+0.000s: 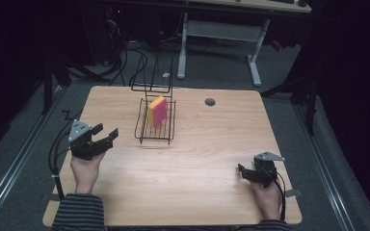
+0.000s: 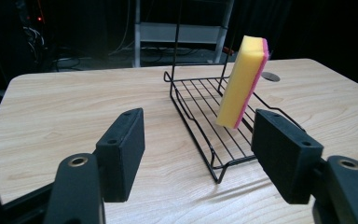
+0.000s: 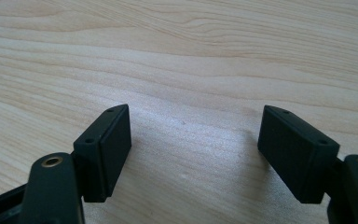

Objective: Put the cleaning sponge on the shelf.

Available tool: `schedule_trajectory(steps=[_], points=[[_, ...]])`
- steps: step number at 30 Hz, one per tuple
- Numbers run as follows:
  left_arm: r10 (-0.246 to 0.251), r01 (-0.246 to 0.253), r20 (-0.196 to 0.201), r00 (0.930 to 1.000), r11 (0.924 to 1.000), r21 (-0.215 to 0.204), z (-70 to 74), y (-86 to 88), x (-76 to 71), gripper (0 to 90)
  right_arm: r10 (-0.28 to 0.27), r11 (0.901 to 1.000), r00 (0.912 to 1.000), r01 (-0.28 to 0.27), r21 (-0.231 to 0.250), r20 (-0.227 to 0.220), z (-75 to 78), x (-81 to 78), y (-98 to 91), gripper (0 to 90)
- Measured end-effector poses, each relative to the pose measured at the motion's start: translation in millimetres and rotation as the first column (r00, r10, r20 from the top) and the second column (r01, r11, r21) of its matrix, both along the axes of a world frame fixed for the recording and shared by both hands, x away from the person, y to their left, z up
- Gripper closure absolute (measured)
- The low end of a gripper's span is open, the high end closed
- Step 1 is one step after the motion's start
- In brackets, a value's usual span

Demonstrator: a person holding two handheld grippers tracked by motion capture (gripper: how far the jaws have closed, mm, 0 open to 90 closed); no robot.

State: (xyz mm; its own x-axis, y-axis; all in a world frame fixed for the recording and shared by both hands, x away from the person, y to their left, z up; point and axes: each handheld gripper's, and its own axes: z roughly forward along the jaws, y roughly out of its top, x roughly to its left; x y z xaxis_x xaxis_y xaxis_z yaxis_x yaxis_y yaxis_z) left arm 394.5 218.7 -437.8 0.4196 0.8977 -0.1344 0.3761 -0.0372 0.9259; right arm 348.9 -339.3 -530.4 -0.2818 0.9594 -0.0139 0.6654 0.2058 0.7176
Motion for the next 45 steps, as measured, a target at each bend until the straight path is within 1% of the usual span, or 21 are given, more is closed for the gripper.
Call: schedule_trajectory(steps=[6, 10, 17, 19, 23, 27, 33, 36, 45], points=[[0.011, -0.011, -0.001, 0.9999, 0.9999, -0.012, -2.4, 5.0, -4.1, 35.4, 0.001, 1.0, 1.0, -0.001, -0.001, 0.001, 0.0, 0.1, -0.1, 25.9], [0.02, -0.02, -0.001, 0.9998, 0.9998, -0.006, -4.3, 8.2, -7.6, 35.4, 0.001, 1.0, 1.0, -0.001, -0.002, 0.001, 0.0, 0.2, -0.1, 25.9], [0.034, -0.034, -0.006, 0.9994, 0.9993, -0.013, -7.7, 14.6, -14.1, 35.3, 0.001, 1.0, 1.0, -0.001, -0.001, 0.001, 0.0, 0.2, -0.1, 25.9], [0.037, -0.038, -0.007, 0.9993, 0.9991, -0.019, -8.9, 16.6, -15.6, 35.3, 0.001, 1.0, 1.0, -0.001, -0.002, 0.001, 0.0, 0.2, -0.1, 25.9], [0.039, -0.039, -0.006, 0.9992, 0.9981, -0.047, -11.6, 19.9, -18.6, 34.8, 0.001, 1.0, 1.0, -0.001, -0.002, 0.001, 0.0, 0.2, -0.1, 25.9], [0.042, -0.042, -0.008, 0.9991, 0.9978, -0.051, -13.7, 21.4, -19.8, 34.8, 0.001, 1.0, 1.0, -0.001, -0.001, 0.001, 0.0, 0.2, -0.1, 25.9], [0.047, -0.048, -0.02, 0.9987, 0.9976, -0.049, -20.4, 21.1, -21.5, 34.8, 0.001, 1.0, 1.0, -0.001, -0.001, 0.001, 0.0, 0.1, -0.1, 25.9], [0.051, -0.052, -0.03, 0.9983, 0.997, -0.057, -24.1, 21.7, -22.2, 34.8, 0.001, 1.0, 1.0, -0.001, -0.001, 0.001, 0.0, 0.1, -0.1, 25.9], [0.056, -0.059, -0.05, 0.9972, 0.9968, -0.054, -30.0, 24.5, -23.1, 34.8, 0.001, 1.0, 1.0, -0.001, -0.001, 0.001, 0.0, 0.1, -0.1, 25.9]])
